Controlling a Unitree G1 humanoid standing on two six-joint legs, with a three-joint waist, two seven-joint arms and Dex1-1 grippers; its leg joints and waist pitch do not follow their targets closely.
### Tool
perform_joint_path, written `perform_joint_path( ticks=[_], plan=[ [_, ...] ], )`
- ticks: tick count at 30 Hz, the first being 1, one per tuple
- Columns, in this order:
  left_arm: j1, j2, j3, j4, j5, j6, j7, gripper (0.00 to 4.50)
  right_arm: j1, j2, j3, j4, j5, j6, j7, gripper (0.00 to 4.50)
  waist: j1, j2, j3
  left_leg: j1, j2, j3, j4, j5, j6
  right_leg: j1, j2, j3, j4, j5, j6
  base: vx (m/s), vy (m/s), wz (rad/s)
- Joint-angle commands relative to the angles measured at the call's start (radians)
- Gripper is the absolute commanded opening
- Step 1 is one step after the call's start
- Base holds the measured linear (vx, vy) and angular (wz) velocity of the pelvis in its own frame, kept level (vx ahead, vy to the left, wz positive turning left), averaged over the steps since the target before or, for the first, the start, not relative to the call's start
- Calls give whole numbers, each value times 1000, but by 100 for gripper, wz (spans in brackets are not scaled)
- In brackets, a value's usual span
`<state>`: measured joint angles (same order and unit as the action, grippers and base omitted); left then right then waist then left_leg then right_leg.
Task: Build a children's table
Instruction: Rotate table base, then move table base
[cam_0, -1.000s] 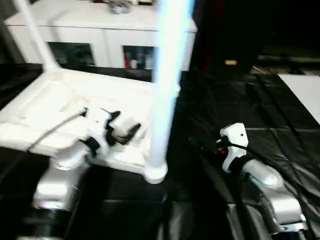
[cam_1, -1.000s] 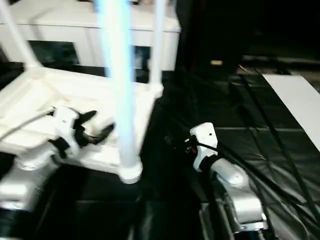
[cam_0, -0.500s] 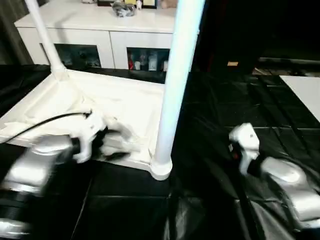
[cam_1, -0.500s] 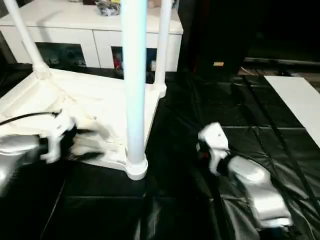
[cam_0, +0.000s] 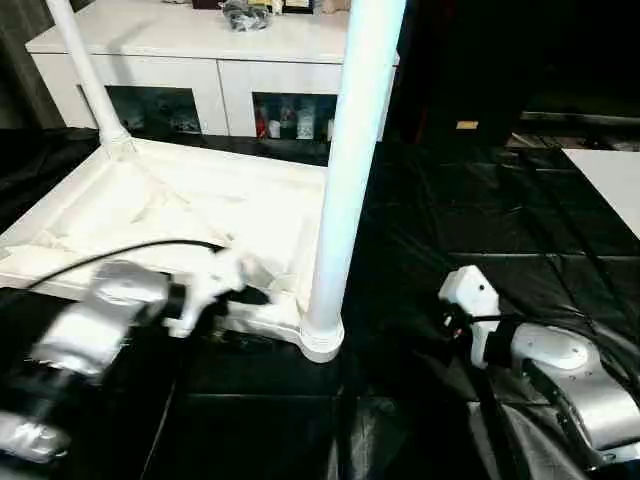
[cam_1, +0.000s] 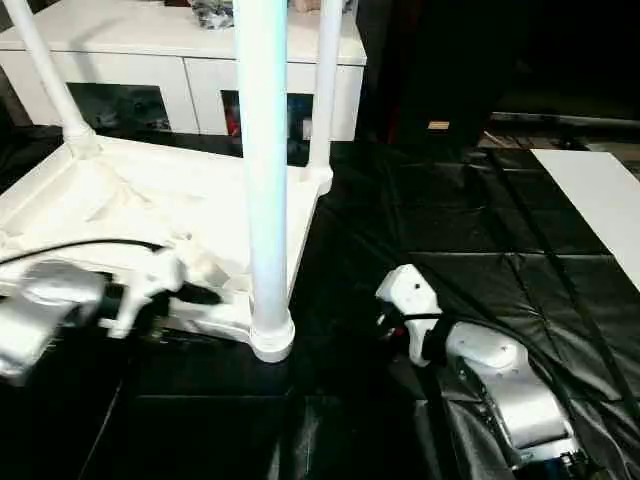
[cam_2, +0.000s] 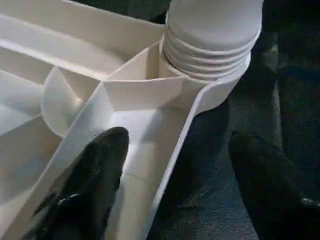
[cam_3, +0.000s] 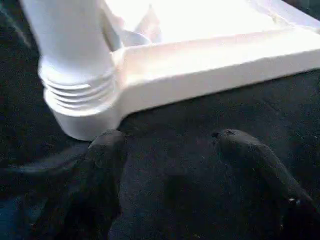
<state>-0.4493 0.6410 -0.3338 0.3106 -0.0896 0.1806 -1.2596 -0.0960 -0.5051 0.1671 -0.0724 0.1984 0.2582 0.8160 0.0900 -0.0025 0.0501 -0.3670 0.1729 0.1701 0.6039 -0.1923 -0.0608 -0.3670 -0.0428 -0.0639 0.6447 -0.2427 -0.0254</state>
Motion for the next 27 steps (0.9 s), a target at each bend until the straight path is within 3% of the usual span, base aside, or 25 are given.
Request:
perform_joint_path(
  ticks=[1,12,22,27],
  plan=[
    [-26,-1,-15,14,20,-22,0,340,5,-6,3,-18,-2,-6,12,317,2,5,-50,12,69,-28,-80,-193,33,33,-115,69,-96,-145,-185,0,0,0],
    [-100,-20,-30,129,53,-115,-46,263,30,-24,23,-66,34,13,70,317,4,7,-52,11,71,-29,-79,-183,41,36,-117,68,-93,-97,-198,0,0,0],
    [-113,-9,-48,184,79,-167,-101,184,39,-30,24,-76,47,15,99,317,4,7,-49,14,73,-29,-81,-212,33,33,-119,68,-97,-147,-202,0,0,0],
    [-126,-5,-52,212,95,-188,-111,156,40,-35,27,-76,49,13,102,317,6,7,-51,13,73,-29,-80,-195,34,35,-120,69,-94,-118,-206,0,0,0]
  ],
)
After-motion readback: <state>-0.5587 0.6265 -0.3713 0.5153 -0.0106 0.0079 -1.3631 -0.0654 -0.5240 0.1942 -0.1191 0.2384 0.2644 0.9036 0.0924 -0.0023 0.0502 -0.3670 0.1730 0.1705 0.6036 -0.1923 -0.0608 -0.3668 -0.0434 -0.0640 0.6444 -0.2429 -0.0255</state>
